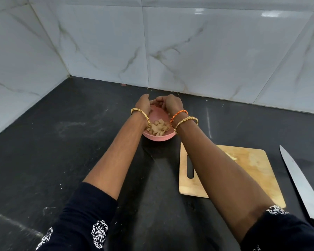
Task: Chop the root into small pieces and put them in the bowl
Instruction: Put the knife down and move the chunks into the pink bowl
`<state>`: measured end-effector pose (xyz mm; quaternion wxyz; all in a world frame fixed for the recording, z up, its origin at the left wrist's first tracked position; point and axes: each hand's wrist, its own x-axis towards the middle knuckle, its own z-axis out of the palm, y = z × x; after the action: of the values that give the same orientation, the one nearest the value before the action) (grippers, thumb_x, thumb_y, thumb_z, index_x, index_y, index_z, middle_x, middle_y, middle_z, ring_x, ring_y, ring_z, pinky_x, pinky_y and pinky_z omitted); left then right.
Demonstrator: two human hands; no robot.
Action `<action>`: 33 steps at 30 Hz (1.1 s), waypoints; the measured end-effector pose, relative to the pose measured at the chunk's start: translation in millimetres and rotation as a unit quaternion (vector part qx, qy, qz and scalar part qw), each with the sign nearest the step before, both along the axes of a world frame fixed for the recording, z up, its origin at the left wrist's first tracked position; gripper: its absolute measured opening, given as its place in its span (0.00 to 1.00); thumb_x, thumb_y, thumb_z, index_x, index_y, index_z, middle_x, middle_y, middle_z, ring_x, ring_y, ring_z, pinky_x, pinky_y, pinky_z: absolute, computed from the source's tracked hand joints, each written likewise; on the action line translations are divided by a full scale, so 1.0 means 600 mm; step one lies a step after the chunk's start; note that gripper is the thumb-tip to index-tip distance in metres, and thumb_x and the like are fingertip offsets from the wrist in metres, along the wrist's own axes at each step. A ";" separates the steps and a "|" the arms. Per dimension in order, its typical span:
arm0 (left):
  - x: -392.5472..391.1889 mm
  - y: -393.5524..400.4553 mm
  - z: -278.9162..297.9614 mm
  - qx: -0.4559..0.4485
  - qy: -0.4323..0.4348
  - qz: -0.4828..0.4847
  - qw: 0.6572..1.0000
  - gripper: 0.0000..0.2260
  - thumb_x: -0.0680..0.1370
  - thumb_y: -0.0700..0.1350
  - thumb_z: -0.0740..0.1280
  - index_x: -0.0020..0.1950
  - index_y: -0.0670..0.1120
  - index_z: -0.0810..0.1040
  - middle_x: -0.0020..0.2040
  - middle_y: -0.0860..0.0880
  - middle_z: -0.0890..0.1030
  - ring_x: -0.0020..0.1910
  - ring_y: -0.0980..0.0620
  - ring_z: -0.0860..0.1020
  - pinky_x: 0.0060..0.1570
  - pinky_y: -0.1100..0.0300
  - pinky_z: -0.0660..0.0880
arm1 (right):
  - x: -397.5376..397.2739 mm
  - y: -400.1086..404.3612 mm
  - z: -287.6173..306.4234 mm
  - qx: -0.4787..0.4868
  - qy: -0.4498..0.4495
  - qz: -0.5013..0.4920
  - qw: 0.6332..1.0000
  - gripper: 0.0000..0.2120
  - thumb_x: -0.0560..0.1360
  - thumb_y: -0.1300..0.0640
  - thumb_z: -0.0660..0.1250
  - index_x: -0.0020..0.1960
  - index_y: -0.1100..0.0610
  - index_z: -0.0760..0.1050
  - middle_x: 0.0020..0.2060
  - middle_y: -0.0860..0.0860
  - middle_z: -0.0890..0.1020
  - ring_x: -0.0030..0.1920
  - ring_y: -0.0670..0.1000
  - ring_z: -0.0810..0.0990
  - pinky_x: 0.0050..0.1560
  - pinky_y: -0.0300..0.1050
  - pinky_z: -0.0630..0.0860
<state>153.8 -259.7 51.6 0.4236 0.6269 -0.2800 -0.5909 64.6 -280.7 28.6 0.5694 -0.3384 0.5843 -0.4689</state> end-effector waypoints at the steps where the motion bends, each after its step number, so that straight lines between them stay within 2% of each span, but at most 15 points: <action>1: 0.004 -0.004 -0.003 -0.001 -0.007 0.002 1.000 0.19 0.81 0.49 0.54 0.38 0.42 0.77 0.33 0.47 0.80 0.23 0.55 0.69 0.24 0.65 0.66 | 0.002 -0.005 -0.002 -0.011 0.044 0.011 0.999 0.13 0.73 0.69 0.58 0.34 0.57 0.73 0.38 0.56 0.79 0.45 0.55 0.78 0.44 0.44 0.75; 4: 0.010 0.001 -0.006 0.006 -0.023 -0.005 1.000 0.12 0.79 0.41 0.56 0.47 0.42 0.78 0.25 0.48 0.78 0.30 0.53 0.71 0.31 0.62 0.71 | -0.001 -0.001 -0.008 -0.039 0.160 -0.005 0.986 0.12 0.71 0.69 0.65 0.36 0.54 0.68 0.41 0.55 0.80 0.47 0.56 0.81 0.52 0.48 0.78; 7: 0.014 0.001 -0.018 -0.041 -0.079 -0.021 0.996 0.08 0.75 0.32 0.63 0.45 0.42 0.80 0.39 0.43 0.82 0.36 0.51 0.77 0.44 0.55 0.78 | -0.010 0.016 -0.004 -0.061 0.182 0.051 0.980 0.12 0.71 0.69 0.67 0.38 0.53 0.70 0.40 0.54 0.80 0.44 0.53 0.81 0.48 0.45 0.79; 9: 0.018 0.002 -0.027 -0.042 -0.115 -0.033 0.992 0.10 0.72 0.29 0.66 0.39 0.42 0.80 0.45 0.40 0.82 0.39 0.48 0.81 0.41 0.56 0.80 | -0.012 0.034 -0.001 -0.024 0.097 0.087 0.991 0.10 0.74 0.70 0.65 0.41 0.57 0.71 0.40 0.54 0.79 0.39 0.50 0.79 0.40 0.42 0.79; 11: 0.022 0.003 -0.035 -0.020 -0.120 -0.029 0.992 0.11 0.71 0.27 0.66 0.38 0.42 0.80 0.47 0.39 0.81 0.41 0.45 0.82 0.36 0.57 0.80 | -0.018 0.045 -0.003 0.006 0.002 0.060 0.998 0.09 0.76 0.71 0.61 0.44 0.59 0.71 0.40 0.55 0.79 0.38 0.50 0.79 0.39 0.41 0.79; 13: 0.023 0.011 -0.033 -0.016 -0.086 -0.032 0.996 0.08 0.72 0.28 0.66 0.44 0.39 0.80 0.45 0.40 0.81 0.42 0.46 0.81 0.34 0.59 0.80 | -0.031 0.057 0.002 0.039 -0.119 0.042 0.991 0.07 0.77 0.68 0.57 0.46 0.60 0.72 0.40 0.55 0.78 0.41 0.51 0.79 0.44 0.44 0.78; 15: 0.022 0.019 -0.023 -0.017 -0.012 -0.036 0.999 0.08 0.76 0.33 0.64 0.54 0.37 0.77 0.43 0.42 0.80 0.44 0.48 0.80 0.39 0.59 0.80 | -0.049 0.067 0.012 0.052 -0.235 0.033 0.970 0.08 0.76 0.63 0.56 0.49 0.62 0.72 0.44 0.58 0.79 0.47 0.55 0.79 0.52 0.47 0.76; 18: 0.022 0.032 -0.010 -0.006 0.084 -0.037 0.996 0.08 0.79 0.37 0.62 0.58 0.38 0.73 0.45 0.43 0.79 0.49 0.48 0.79 0.48 0.55 0.77 | -0.067 0.088 0.027 0.060 -0.300 0.039 0.951 0.13 0.76 0.58 0.54 0.53 0.65 0.73 0.50 0.63 0.79 0.56 0.61 0.77 0.65 0.52 0.71; 20: 0.017 0.044 -0.004 -0.022 0.088 -0.029 0.995 0.05 0.78 0.36 0.62 0.52 0.39 0.75 0.45 0.43 0.80 0.45 0.50 0.80 0.45 0.58 0.79 | -0.077 0.111 0.043 0.043 -0.301 0.024 0.952 0.14 0.76 0.59 0.53 0.51 0.66 0.73 0.50 0.63 0.78 0.57 0.61 0.77 0.65 0.52 0.71; 21: 0.011 0.054 -0.004 -0.043 0.063 -0.030 0.997 0.03 0.77 0.35 0.63 0.49 0.40 0.75 0.45 0.44 0.80 0.43 0.51 0.81 0.43 0.60 0.79 | -0.088 0.126 0.052 0.021 -0.286 0.016 0.958 0.13 0.77 0.61 0.53 0.50 0.66 0.74 0.49 0.62 0.79 0.55 0.59 0.78 0.63 0.50 0.73; 23: -0.016 0.085 -0.004 -0.097 0.000 -0.043 0.994 0.04 0.76 0.35 0.65 0.46 0.43 0.77 0.43 0.46 0.81 0.41 0.53 0.81 0.40 0.63 0.79 | -0.125 0.174 0.067 -0.037 -0.175 -0.004 0.984 0.12 0.79 0.63 0.53 0.45 0.64 0.74 0.44 0.60 0.80 0.48 0.55 0.80 0.54 0.45 0.77; 26: -0.088 0.150 -0.015 -0.191 -0.060 -0.109 0.974 0.04 0.78 0.42 0.64 0.47 0.44 0.79 0.41 0.51 0.81 0.42 0.57 0.80 0.39 0.66 0.77 | -0.202 0.284 0.053 -0.102 0.097 -0.031 0.990 0.11 0.79 0.64 0.58 0.42 0.61 0.76 0.39 0.56 0.81 0.39 0.50 0.80 0.43 0.41 0.78; 29: -0.167 0.199 -0.061 -0.242 -0.094 -0.200 0.945 0.09 0.79 0.47 0.61 0.42 0.50 0.79 0.45 0.51 0.82 0.50 0.54 0.80 0.53 0.59 0.75 | -0.256 0.372 -0.017 -0.048 0.389 -0.030 0.920 0.08 0.75 0.58 0.66 0.51 0.61 0.79 0.48 0.56 0.82 0.49 0.52 0.80 0.56 0.47 0.75; 31: -0.204 0.222 -0.099 -0.227 -0.087 -0.254 0.936 0.12 0.81 0.51 0.58 0.47 0.49 0.78 0.49 0.50 0.81 0.54 0.52 0.78 0.58 0.57 0.72 | -0.260 0.417 -0.061 0.000 0.456 0.006 0.890 0.21 0.74 0.54 0.69 0.64 0.61 0.72 0.61 0.57 0.75 0.61 0.53 0.74 0.62 0.39 0.66; 33: -0.223 0.235 -0.125 -0.212 -0.104 -0.291 0.927 0.17 0.80 0.57 0.53 0.54 0.48 0.77 0.53 0.51 0.79 0.56 0.52 0.76 0.59 0.57 0.69 | -0.252 0.444 -0.092 0.001 0.461 0.023 0.887 0.33 0.73 0.49 0.70 0.71 0.62 0.63 0.68 0.56 0.66 0.67 0.54 0.68 0.67 0.37 0.60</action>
<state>20.1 -118.4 -23.7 0.3248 0.4709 -0.6114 -0.5468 -86.8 -14.4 -26.8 0.2469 -0.5294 0.7735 -0.2460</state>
